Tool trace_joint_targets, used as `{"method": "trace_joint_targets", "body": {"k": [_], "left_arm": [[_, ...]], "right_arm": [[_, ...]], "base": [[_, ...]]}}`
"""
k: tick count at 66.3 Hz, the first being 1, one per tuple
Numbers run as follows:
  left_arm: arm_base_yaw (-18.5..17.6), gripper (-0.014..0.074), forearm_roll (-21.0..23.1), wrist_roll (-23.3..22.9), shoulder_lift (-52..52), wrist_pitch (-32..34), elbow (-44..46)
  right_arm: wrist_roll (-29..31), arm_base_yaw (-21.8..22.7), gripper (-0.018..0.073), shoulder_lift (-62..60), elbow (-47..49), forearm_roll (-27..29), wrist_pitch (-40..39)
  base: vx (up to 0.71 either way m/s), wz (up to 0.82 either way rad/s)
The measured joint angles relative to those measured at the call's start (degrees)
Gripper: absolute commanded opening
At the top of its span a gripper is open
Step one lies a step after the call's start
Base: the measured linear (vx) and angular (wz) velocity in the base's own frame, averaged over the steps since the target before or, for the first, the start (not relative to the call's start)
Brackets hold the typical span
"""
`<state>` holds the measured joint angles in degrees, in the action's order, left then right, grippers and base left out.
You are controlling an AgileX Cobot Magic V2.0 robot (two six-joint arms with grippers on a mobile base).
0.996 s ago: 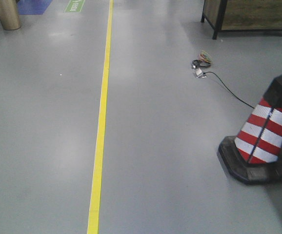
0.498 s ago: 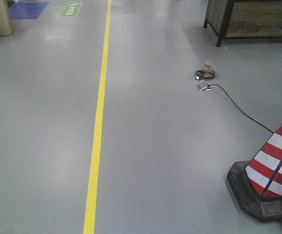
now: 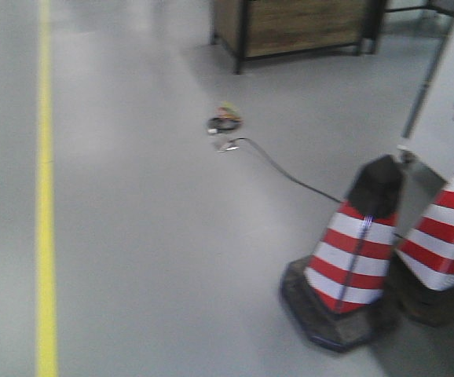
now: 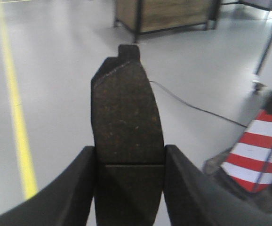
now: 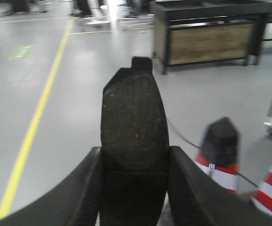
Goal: Move and align brake pads A on conveyor
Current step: 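Drive forward along the yellow floor line past the striped cones, then turn the base toward the black belt conveyor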
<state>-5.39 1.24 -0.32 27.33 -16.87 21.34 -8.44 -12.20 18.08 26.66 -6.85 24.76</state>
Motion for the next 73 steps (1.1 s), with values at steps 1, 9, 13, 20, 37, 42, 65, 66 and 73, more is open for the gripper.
{"method": "trace_joint_targets", "body": {"k": [1,9,13,20,37,42,65,66,73], "left_arm": [[0.0,-0.0006,0.0,0.0,0.0,0.0,0.0],[0.0,-0.0006,0.0,0.0,0.0,0.0,0.0],[0.0,-0.0006,0.0,0.0,0.0,0.0,0.0],[0.0,-0.0006,0.0,0.0,0.0,0.0,0.0],[0.0,-0.0006,0.0,0.0,0.0,0.0,0.0],[0.0,-0.0006,0.0,0.0,0.0,0.0,0.0],[0.0,-0.0006,0.0,0.0,0.0,0.0,0.0],[0.0,-0.0006,0.0,0.0,0.0,0.0,0.0],[0.0,-0.0006,0.0,0.0,0.0,0.0,0.0]], "right_arm": [[0.0,0.0,-0.0004,0.0,0.0,0.0,0.0],[0.0,0.0,-0.0004,0.0,0.0,0.0,0.0],[0.0,0.0,-0.0004,0.0,0.0,0.0,0.0],[0.0,0.0,-0.0004,0.0,0.0,0.0,0.0],[0.0,0.0,-0.0004,0.0,0.0,0.0,0.0],[0.0,0.0,-0.0004,0.0,0.0,0.0,0.0],[0.0,0.0,-0.0004,0.0,0.0,0.0,0.0],[0.0,0.0,-0.0004,0.0,0.0,0.0,0.0],[0.0,0.0,-0.0004,0.0,0.0,0.0,0.0]], "base": [[0.25,-0.96],[0.24,-0.97],[0.24,-0.94],[0.24,-0.92],[0.22,-0.86],[0.21,-0.82],[0.16,-0.84],[0.09,-0.86],[0.08,-0.83]]}}
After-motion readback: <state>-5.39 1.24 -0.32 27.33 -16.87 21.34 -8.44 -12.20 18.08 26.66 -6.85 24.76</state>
